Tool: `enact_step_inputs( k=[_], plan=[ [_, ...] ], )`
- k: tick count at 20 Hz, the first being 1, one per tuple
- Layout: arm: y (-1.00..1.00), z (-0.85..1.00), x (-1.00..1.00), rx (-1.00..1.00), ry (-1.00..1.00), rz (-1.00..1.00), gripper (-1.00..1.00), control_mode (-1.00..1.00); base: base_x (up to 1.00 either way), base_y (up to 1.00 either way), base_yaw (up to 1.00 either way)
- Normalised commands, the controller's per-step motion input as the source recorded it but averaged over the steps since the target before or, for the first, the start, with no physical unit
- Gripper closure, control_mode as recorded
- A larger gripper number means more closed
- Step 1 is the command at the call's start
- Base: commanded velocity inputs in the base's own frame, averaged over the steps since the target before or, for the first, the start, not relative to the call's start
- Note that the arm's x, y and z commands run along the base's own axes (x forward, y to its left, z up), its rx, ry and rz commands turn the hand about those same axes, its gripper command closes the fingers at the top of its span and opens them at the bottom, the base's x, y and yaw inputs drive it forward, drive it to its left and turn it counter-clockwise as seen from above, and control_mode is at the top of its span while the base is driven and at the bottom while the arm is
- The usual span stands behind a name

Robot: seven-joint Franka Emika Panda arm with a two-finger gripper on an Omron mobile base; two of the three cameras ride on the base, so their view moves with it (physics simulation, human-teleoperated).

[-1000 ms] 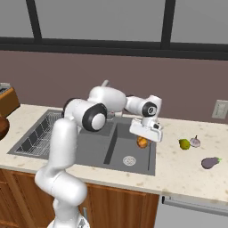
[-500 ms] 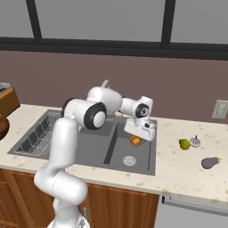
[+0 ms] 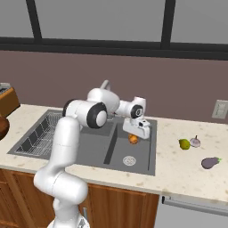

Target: There is a mixed pile of frozen fruits and vegetables on the counter. Locate all the frozen vegetables and place the items in a bowl on the counter. Take all the frozen fruits and defrost them in a running sink.

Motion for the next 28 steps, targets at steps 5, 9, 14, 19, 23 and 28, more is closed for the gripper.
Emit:
enact_step_inputs(
  k=[5, 9, 14, 19, 23, 28],
  plan=[
    [0.06, -0.33, -0.03, -0.17, -0.16, -0.03, 1.00, -1.00, 0.00, 0.00, 0.00],
    [-0.10, -0.11, -0.01, 0.02, -0.01, -0.04, 1.00, -1.00, 0.00, 0.00, 0.00],
    [-0.14, -0.20, 0.10, 0.03, -0.01, -0.01, 1.00, -1.00, 0.00, 0.00, 0.00],
    [-0.16, -0.35, 0.09, 0.03, 0.00, -0.01, 1.00, -1.00, 0.00, 0.00, 0.00],
    [-0.02, -0.31, 0.14, 0.00, -0.01, 0.00, 1.00, -1.00, 0.00, 0.00, 0.00],
    [0.00, -0.24, 0.10, 0.01, -0.02, 0.00, 1.00, -1.00, 0.00, 0.00, 0.00]
  ],
)
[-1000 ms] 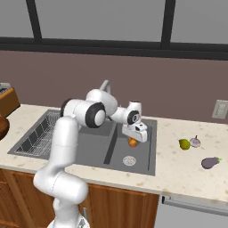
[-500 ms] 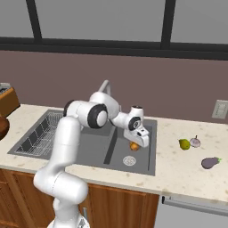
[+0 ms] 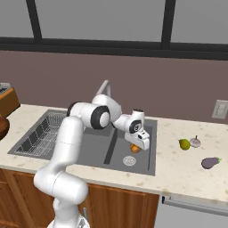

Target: There is a mixed pile of frozen fruits and vegetables on the counter. Locate all the frozen vegetables and place the items in a bowl on the counter. Take all the frozen fruits and defrost them in a running sink.

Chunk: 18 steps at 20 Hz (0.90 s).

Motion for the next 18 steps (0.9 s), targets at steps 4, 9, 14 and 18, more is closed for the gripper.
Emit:
enact_step_inputs(
  k=[4, 9, 14, 18],
  plan=[
    [0.00, -0.16, 0.04, 0.00, -0.03, 0.00, -1.00, -1.00, 0.00, 0.00, 0.00],
    [0.03, 0.02, -0.03, -0.01, 0.00, 0.00, -1.00, -1.00, 0.00, 0.00, 0.00],
    [0.00, 0.29, -0.18, -0.02, -0.05, 0.00, -1.00, -1.00, 0.00, 0.00, 0.00],
    [0.00, 0.47, -0.18, 0.00, -0.05, 0.00, -1.00, -1.00, 0.00, 0.00, 0.00]
  ],
)
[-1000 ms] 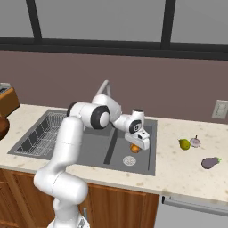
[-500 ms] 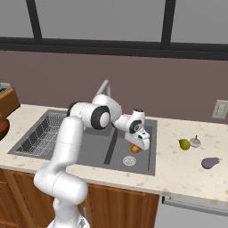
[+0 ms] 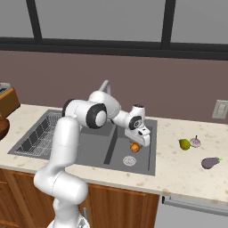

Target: There is a mixed pile of frozen fruits and vegetables on the counter. Locate all the frozen vegetables and place the items in a bowl on the counter. Take all the frozen fruits and defrost them in a running sink.

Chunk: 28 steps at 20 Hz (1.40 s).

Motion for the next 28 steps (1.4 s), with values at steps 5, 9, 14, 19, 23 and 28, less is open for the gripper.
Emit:
enact_step_inputs(
  k=[5, 9, 14, 19, 23, 28],
  plan=[
    [0.00, 0.48, -0.24, 0.00, -0.04, 0.00, -1.00, -1.00, 0.00, 0.00, 0.00],
    [-0.17, 0.36, -0.15, -0.01, -0.01, 0.04, -1.00, -1.00, 0.00, 0.00, 0.00],
    [-0.08, 0.34, -0.14, -0.03, 0.00, 0.02, -1.00, -1.00, 0.00, 0.00, 0.00],
    [-0.13, 0.32, -0.10, -0.04, 0.00, 0.01, -1.00, -1.00, 0.00, 0.00, 0.00],
    [-0.11, 0.29, -0.07, -0.06, 0.00, 0.00, -1.00, -1.00, 0.00, 0.00, 0.00],
    [-0.24, 0.27, -0.07, -0.05, 0.00, 0.00, -1.00, -1.00, 0.00, 0.00, 0.00]
  ],
)
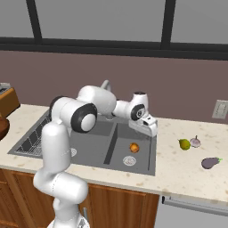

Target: There is a mixed pile of frozen fruits and vegetables on the counter. Locate all the frozen vegetables and place the items in a bowl on the counter. Take all the frozen fruits and defrost them in a running sink.

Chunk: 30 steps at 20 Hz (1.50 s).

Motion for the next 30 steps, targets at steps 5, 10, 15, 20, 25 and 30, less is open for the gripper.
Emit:
enact_step_inputs(
  k=[5, 10, 15, 20, 25, 30],
  plan=[
    [-0.33, 0.21, -0.09, -0.03, 0.00, 0.01, -1.00, -1.00, 0.00, 0.00, 0.00],
    [-0.39, 0.06, -0.05, 0.03, 0.00, 0.02, -1.00, -1.00, 0.00, 0.00, 0.00],
    [-0.34, 0.02, 0.00, 0.05, 0.00, 0.04, -1.00, -1.00, 0.00, 0.00, 0.00],
    [-0.33, 0.02, -0.01, 0.03, 0.00, 0.04, -1.00, -1.00, 0.00, 0.00, 0.00],
    [-0.28, 0.00, 0.00, 0.02, 0.00, 0.03, -1.00, -1.00, 0.00, 0.00, 0.00],
    [-0.33, 0.00, 0.00, 0.02, 0.01, 0.03, -1.00, -1.00, 0.00, 0.00, 0.00]
  ],
)
